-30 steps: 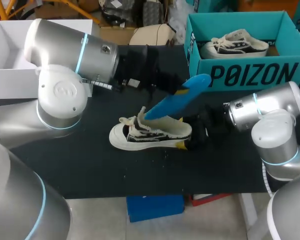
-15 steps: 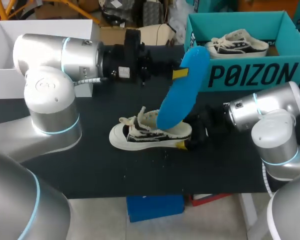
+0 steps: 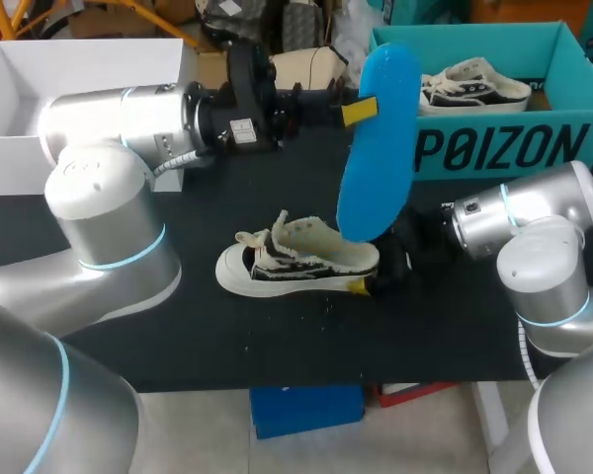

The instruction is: Take the shoe out of the shoebox, open the shoe tongue, remove and reinsert the insole, then place the shoe into the shoebox

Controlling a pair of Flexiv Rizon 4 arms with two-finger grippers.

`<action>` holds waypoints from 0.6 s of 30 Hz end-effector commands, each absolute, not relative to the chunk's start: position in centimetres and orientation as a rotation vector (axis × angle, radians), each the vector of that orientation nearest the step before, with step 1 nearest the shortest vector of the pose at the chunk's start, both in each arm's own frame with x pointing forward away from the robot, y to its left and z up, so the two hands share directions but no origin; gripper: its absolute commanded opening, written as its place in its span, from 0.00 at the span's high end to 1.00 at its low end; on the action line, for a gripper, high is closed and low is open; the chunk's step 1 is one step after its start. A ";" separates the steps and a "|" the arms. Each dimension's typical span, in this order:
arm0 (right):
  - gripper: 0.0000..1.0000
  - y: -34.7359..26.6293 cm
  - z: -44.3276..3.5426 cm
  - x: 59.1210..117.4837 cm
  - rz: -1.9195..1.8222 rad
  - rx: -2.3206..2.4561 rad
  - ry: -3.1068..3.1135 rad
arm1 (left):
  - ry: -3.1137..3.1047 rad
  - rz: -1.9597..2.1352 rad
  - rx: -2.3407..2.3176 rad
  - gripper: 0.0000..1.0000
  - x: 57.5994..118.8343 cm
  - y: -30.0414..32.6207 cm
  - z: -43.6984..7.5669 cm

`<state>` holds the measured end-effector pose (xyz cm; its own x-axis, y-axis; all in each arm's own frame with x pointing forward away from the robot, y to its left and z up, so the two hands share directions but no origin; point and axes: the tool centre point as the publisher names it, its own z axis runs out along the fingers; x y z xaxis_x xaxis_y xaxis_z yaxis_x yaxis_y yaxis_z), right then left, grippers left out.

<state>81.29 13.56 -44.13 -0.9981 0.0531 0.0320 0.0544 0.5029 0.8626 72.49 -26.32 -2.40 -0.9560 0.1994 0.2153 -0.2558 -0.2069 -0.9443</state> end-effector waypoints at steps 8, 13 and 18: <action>1.00 13.5 -44.5 81.3 -1.561 -0.098 -2.723 | -1.718 2.238 0.024 1.00 71.8 -26.7 1.3; 1.00 13.5 -44.5 81.3 -1.561 -0.098 -2.723 | -1.731 2.254 -0.014 1.00 71.5 -26.7 2.3; 1.00 13.5 -44.5 81.3 -1.561 -0.098 -2.723 | -1.701 2.256 -0.014 1.00 71.3 -26.7 2.5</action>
<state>81.29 13.56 -44.14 -0.9981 0.0532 0.0321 0.0545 0.5029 0.8626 71.32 -26.47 2.57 -0.9504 0.2549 0.1785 -0.2422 -0.2460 -0.9385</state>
